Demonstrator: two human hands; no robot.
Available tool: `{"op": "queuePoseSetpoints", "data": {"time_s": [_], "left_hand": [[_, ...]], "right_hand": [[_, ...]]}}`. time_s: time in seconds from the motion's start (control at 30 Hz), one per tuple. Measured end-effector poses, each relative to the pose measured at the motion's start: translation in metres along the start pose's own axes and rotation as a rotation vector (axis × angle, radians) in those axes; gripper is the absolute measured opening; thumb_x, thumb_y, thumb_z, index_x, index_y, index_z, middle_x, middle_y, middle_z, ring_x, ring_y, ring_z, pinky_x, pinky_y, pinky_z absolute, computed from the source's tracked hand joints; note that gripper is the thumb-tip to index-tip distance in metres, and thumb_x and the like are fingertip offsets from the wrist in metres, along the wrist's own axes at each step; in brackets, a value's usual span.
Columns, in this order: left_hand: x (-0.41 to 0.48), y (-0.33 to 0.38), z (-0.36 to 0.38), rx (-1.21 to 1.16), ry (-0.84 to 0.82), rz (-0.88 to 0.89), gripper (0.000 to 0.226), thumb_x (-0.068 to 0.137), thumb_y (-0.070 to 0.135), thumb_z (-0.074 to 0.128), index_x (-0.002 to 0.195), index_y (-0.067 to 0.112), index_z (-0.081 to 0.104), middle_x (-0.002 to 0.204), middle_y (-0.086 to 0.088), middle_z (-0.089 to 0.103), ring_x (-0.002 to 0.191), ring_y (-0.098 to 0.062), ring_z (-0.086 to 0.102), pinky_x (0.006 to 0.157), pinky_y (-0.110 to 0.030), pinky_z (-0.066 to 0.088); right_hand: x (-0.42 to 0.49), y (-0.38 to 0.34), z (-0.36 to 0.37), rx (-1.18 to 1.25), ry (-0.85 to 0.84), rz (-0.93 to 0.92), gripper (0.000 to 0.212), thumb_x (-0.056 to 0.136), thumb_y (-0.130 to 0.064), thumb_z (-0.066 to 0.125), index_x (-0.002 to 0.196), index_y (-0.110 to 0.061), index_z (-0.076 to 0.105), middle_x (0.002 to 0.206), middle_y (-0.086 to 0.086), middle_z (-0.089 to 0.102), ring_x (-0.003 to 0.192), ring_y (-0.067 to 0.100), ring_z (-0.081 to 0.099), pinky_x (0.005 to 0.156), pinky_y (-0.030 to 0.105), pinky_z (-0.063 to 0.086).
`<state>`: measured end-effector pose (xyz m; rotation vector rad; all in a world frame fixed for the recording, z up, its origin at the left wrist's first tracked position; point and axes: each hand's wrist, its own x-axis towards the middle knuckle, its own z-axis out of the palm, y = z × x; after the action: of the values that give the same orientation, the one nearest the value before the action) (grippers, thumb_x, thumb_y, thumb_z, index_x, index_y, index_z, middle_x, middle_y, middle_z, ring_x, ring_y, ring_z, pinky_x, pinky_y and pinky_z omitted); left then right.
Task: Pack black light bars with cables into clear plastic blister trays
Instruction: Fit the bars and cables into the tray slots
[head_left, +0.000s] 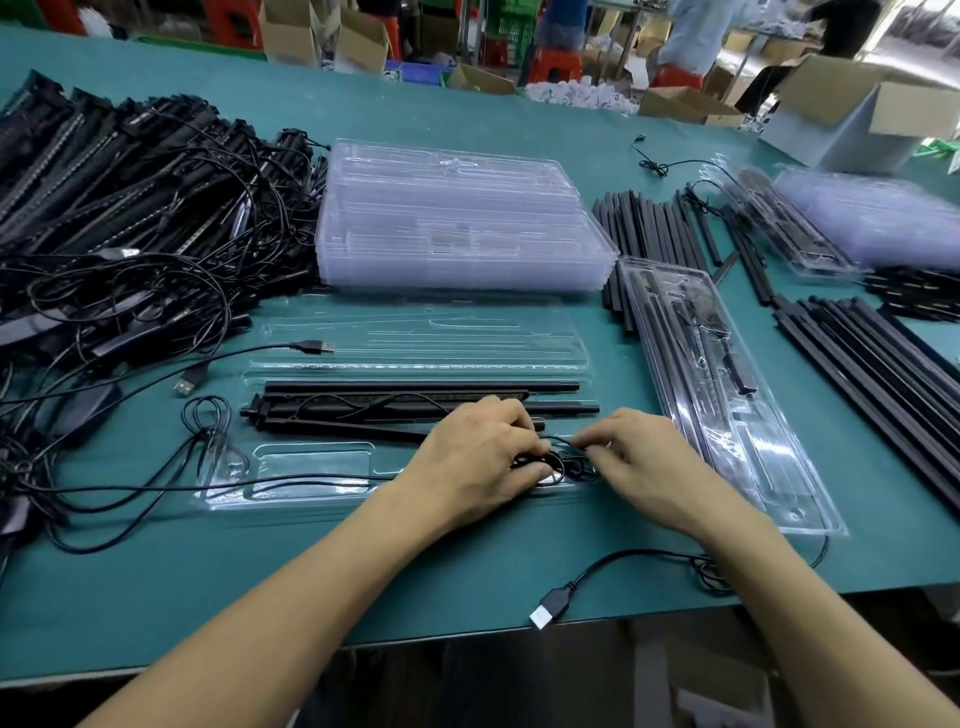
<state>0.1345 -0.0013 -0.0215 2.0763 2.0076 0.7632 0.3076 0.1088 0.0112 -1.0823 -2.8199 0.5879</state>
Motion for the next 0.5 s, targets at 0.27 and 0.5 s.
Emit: {"op": "queuePoseSetpoints", "data": {"time_s": [0.27, 0.5], "left_hand": [[-0.015, 0.005, -0.002, 0.184, 0.069, 0.072, 0.038, 0.091, 0.050, 0.056, 0.106, 0.022, 0.076, 0.111, -0.007, 0.065, 0.096, -0.028, 0.061, 0.081, -0.036, 0.055], [-0.016, 0.001, 0.003, 0.195, 0.085, 0.134, 0.042, 0.095, 0.047, 0.044, 0.115, 0.025, 0.073, 0.105, -0.004, 0.067, 0.092, -0.028, 0.063, 0.075, -0.039, 0.054]], "right_hand": [[-0.007, -0.004, -0.005, -0.112, -0.027, 0.138, 0.029, 0.090, -0.032, 0.065, 0.119, -0.032, 0.068, 0.081, -0.003, 0.052, 0.098, 0.025, 0.059, 0.082, 0.029, 0.043], [-0.003, -0.016, 0.004, 0.001, 0.023, 0.233, 0.025, 0.089, -0.013, 0.064, 0.109, -0.025, 0.074, 0.100, 0.007, 0.071, 0.103, 0.024, 0.063, 0.090, 0.030, 0.050]]}}
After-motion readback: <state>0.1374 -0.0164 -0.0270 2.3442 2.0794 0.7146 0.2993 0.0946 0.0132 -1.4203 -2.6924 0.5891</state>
